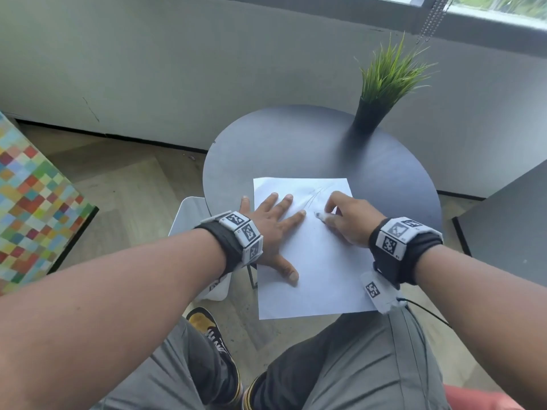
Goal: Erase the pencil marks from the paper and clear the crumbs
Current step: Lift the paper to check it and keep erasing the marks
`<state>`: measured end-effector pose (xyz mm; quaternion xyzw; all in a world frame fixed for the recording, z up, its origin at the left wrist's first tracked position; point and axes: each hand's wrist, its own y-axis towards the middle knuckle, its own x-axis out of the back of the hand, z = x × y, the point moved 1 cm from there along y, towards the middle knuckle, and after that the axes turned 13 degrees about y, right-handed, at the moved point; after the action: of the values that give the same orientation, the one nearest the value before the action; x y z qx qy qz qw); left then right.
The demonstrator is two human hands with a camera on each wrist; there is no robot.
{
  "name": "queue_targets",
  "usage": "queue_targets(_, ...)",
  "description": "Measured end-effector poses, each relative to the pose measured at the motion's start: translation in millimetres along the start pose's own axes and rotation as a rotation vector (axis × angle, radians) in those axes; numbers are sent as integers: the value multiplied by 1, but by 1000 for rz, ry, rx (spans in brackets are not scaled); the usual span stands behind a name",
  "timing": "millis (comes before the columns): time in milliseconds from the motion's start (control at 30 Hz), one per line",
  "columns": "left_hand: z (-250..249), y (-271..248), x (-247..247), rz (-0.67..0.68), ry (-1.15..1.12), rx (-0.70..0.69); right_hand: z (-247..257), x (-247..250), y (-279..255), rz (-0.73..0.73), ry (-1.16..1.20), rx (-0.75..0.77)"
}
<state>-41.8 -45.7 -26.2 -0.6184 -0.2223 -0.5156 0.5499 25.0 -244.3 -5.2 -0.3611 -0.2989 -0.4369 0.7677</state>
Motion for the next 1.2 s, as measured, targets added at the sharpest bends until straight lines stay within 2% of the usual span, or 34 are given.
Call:
queue_targets(67,-1,-4,2,-37,-12,4,-8,-1,-2,23,45,-2)
queue_targets(200,10,-5,10,-201,-50,92,-9,-3,-18,80,77,19)
queue_targets(300,18,-3,2,-157,-86,132,-11,-4,-27,111,90,11)
queue_targets(467,11,-7,-9,-118,-94,63,-1,3,-29,203,126,-18)
queue_targets(600,9,-10,-7,-76,-99,33,21,2,-6,126,202,21)
queue_targets(767,8,-9,-7,-43,-81,33,31,-13,13,7,-50,-2)
queue_targets(933,6,-10,-5,-21,-90,31,32,-18,2,179,-143,150)
queue_targets(1067,5,-8,-2,-1,-74,38,19,4,13,24,-19,52)
queue_targets(1200,3,-6,4,30,-54,59,22,-14,2,170,4,98)
